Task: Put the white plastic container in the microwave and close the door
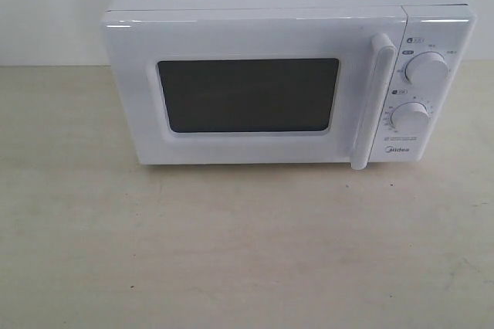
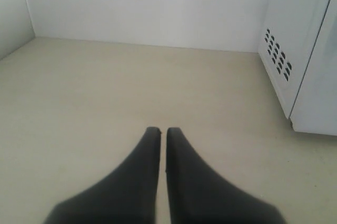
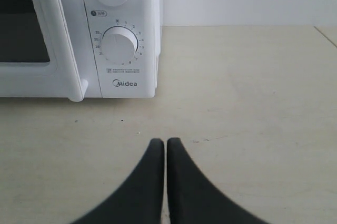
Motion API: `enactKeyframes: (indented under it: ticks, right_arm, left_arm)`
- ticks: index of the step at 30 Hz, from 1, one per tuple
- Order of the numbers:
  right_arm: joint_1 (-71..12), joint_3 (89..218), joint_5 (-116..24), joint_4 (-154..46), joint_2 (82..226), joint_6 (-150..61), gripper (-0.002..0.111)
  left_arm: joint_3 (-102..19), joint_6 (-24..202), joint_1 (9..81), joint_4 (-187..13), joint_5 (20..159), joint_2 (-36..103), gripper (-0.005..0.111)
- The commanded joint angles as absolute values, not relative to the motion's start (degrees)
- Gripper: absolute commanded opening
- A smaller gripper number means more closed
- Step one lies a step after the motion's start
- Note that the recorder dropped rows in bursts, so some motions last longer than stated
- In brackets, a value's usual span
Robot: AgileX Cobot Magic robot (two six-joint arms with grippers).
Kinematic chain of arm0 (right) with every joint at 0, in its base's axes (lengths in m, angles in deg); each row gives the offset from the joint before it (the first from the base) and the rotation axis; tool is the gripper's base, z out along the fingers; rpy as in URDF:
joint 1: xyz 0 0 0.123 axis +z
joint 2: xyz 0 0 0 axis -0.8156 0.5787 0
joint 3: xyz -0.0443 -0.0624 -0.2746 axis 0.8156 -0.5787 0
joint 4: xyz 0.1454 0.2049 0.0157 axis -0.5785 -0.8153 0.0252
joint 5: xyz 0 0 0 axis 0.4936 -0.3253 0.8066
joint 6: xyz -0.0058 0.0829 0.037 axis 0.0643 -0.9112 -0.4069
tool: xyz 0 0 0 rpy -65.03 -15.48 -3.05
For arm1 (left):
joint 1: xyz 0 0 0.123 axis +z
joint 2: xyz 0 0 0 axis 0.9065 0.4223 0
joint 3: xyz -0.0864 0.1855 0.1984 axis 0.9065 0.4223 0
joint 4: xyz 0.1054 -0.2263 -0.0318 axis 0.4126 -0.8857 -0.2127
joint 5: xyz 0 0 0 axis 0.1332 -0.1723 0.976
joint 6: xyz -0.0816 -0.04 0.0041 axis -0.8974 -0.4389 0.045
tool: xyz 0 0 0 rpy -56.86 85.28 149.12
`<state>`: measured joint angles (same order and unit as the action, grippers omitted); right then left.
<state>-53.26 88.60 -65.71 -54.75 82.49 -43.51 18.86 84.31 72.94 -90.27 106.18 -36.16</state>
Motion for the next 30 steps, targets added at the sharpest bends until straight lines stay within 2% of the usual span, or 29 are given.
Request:
enactKeyframes:
  ticks: [1,8,18,30]
  right_arm:
    - [-53.53,88.65,-65.30,-54.92,82.21,-43.35,0.000]
    - [-53.53,88.65,-65.30,-54.92,82.21,-43.35,0.000]
    - [-53.53,88.65,-65.30,-54.92,82.21,-43.35,0.000]
    - [-53.53,88.65,-65.30,-54.92,82.21,-43.35,0.000]
  left_arm:
    - [19.06,83.77,73.06,-91.09,106.39,-36.33,0.004]
    - [19.06,83.77,72.80,-92.03,106.39,-36.33,0.004]
    - [19.06,83.95,66.51,-92.39,106.39,-36.33,0.004]
    - [19.06,84.26,66.50,-92.27,106.39,-36.33,0.004]
